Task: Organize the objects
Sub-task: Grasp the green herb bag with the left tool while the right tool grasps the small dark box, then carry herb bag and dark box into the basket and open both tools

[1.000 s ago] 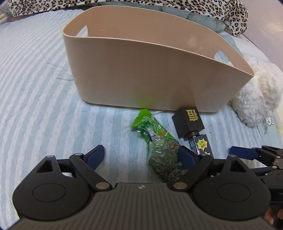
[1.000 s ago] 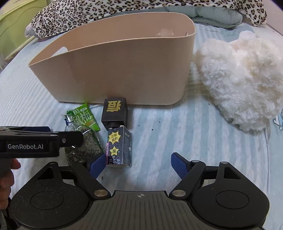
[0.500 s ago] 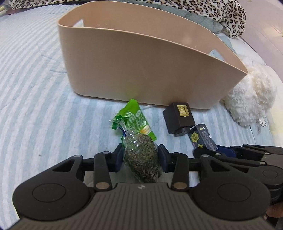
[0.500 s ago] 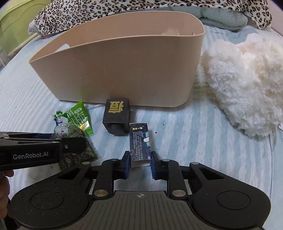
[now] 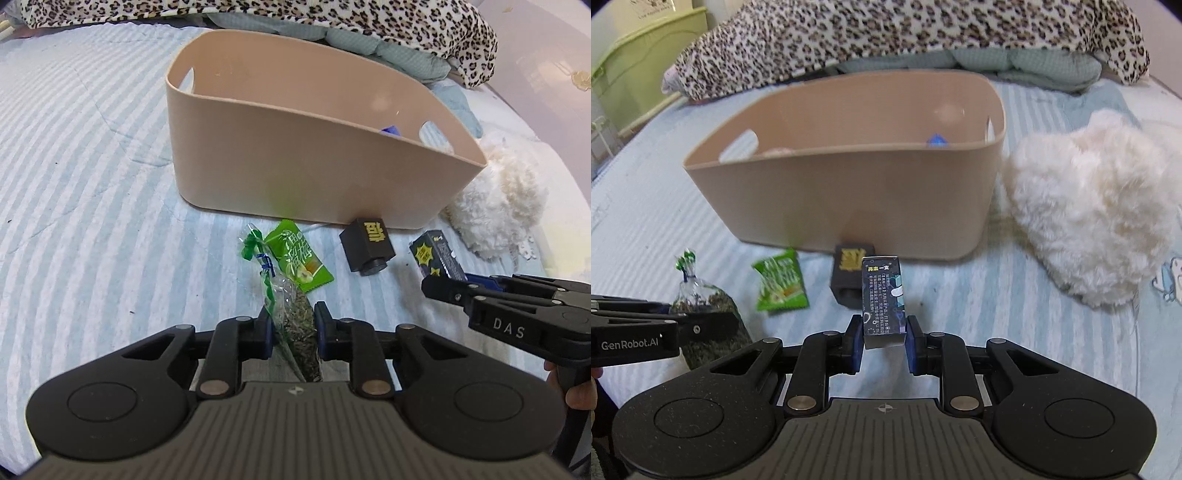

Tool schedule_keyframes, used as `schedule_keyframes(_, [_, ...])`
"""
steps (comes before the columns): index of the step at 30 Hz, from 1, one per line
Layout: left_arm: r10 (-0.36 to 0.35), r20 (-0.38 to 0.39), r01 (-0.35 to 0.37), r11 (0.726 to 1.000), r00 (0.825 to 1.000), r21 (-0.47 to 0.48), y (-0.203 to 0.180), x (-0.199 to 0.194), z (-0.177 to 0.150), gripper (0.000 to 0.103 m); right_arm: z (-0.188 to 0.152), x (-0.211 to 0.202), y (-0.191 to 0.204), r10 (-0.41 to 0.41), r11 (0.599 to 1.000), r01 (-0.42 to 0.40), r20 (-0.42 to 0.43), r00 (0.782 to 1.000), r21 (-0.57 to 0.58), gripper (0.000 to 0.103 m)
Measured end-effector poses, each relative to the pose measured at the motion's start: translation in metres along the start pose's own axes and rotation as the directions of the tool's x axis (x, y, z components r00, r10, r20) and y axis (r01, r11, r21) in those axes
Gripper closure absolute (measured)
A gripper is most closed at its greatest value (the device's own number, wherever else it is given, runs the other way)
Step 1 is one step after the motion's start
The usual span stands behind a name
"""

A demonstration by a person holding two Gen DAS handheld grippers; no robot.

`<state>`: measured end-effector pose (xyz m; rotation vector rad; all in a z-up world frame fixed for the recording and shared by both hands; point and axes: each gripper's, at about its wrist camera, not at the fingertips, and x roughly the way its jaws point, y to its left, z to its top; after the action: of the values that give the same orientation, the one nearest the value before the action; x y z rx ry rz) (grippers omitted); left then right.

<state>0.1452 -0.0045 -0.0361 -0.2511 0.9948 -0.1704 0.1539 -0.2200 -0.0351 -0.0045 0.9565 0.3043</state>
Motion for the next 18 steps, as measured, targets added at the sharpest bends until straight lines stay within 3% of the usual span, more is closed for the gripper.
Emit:
schedule_keyframes(7, [0.009, 0.096, -0.014, 0.998, 0.995, 0.055, -0.005, -0.037, 0.018, 0.08, 0.013, -0.025, -0.002, -0.014, 1.0, 0.01, 0.139, 0.99, 0.026, 0.082])
schedule_keyframes(11, [0.015, 0.138, -0.025, 0.997, 0.99, 0.068, -0.005, -0.052, 0.034, 0.08, 0.032, -0.042, -0.01, 0.013, 0.998, -0.026, 0.219, 0.976, 0.055, 0.082])
schedule_keyframes(18, [0.067, 0.25, -0.098, 0.989, 0.966, 0.115, -0.014, -0.059, 0.075, 0.08, 0.077, -0.042, -0.018, -0.023, 0.998, 0.004, 0.299, 0.954, 0.065, 0.082])
